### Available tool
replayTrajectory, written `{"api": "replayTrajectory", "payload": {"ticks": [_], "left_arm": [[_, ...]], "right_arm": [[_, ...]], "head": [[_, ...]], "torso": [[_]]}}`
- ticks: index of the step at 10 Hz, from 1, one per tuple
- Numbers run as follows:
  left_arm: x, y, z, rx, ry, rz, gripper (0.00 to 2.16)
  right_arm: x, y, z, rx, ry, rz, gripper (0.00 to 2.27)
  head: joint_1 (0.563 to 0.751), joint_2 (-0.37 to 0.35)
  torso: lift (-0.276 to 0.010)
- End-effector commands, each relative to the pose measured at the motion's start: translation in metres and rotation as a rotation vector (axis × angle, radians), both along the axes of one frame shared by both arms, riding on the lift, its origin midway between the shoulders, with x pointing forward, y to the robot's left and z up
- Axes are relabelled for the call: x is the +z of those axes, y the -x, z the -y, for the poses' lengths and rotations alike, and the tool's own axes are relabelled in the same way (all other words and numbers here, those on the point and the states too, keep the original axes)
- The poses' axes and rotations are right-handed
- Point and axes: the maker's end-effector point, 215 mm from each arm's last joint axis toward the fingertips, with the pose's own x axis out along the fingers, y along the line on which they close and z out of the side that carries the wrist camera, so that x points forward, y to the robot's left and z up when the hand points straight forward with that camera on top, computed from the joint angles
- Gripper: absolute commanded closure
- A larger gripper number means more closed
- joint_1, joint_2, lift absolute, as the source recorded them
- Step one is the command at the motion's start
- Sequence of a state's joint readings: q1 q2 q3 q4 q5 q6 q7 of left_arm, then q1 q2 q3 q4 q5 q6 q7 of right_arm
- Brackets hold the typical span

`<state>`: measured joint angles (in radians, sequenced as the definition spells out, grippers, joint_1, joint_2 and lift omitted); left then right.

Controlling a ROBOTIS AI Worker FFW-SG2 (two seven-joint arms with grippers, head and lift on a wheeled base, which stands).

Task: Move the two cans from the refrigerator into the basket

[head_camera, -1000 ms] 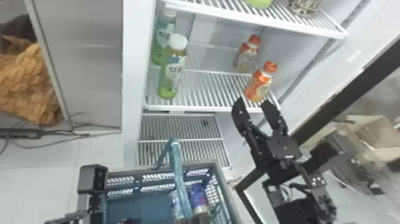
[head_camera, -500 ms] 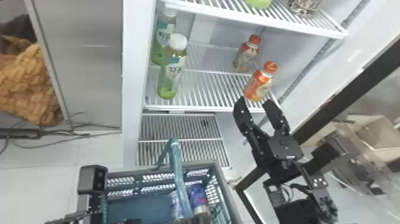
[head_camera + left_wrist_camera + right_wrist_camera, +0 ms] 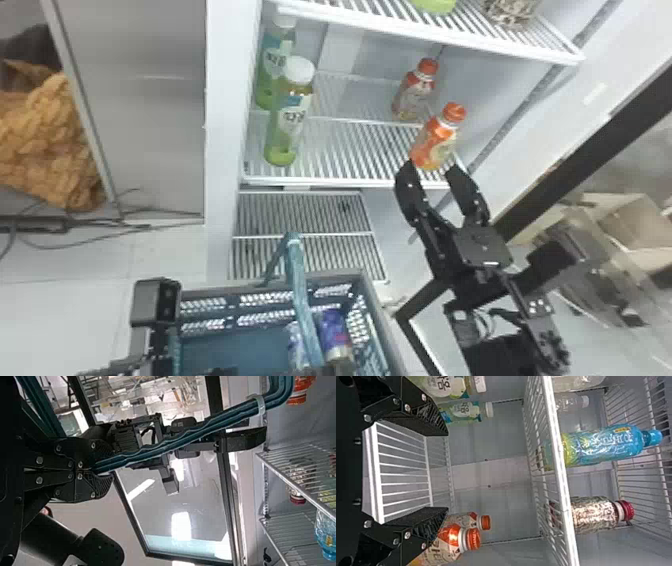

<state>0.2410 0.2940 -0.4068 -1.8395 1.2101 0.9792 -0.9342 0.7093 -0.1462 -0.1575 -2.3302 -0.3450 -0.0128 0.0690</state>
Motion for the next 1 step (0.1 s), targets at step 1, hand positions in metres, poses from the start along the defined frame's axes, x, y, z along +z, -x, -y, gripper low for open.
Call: {"api": "replayTrajectory", "payload": {"ticks": [1], "left_arm": [[-0.0005,-0.0002,-0.0002,0.002,-0.001,-0.001,1.19]], "right_arm": [[0.0012,0.0008,0.0003,-0.001,0.0,0.005,0.38]], "head": [[0.695,-0.35]], "torso": [[-0.276]]}}
